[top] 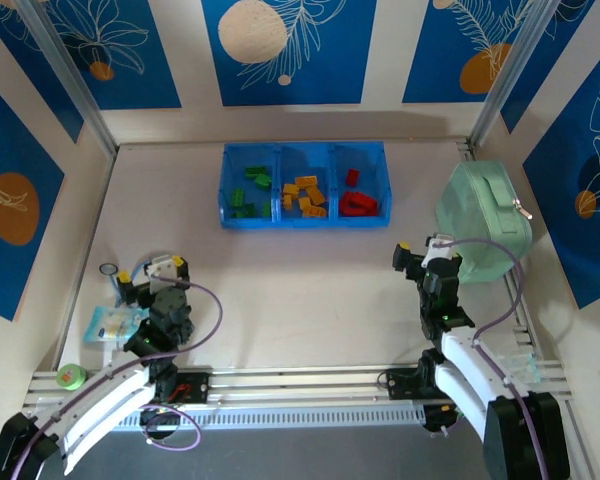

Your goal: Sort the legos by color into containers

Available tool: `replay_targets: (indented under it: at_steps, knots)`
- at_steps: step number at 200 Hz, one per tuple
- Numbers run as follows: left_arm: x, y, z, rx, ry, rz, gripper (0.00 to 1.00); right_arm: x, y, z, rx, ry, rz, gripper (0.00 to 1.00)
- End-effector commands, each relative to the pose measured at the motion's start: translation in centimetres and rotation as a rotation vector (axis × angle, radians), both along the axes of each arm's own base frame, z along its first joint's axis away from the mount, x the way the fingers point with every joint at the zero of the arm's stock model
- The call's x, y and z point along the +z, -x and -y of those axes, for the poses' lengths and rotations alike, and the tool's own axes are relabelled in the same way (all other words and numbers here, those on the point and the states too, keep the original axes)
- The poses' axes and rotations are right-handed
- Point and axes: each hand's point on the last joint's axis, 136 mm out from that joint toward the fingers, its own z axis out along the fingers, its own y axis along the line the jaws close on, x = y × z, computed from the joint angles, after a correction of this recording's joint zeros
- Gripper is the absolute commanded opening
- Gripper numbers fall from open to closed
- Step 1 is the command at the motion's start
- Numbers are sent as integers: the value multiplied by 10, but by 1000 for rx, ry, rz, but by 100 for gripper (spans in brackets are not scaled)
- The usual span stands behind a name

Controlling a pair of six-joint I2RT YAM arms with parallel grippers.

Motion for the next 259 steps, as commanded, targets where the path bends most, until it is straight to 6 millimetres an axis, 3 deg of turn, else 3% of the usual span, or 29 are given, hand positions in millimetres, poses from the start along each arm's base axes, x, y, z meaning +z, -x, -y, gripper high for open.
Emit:
replay_targets:
  at_steps: [1, 161, 211, 259]
  knots:
    - [2, -6, 0, -14, 27, 36, 100, 15, -8, 0, 3, 7, 76, 99]
    - [-4, -27, 1, -115, 105, 127, 100, 22, -11, -4, 30, -18, 197, 99]
    - [-7, -37, 2, -140, 121, 136, 100, 20, -22, -9, 60, -17, 192, 99]
    - [-11, -43, -6, -121, 160, 157, 100, 17, -35, 0, 44, -49, 196, 99]
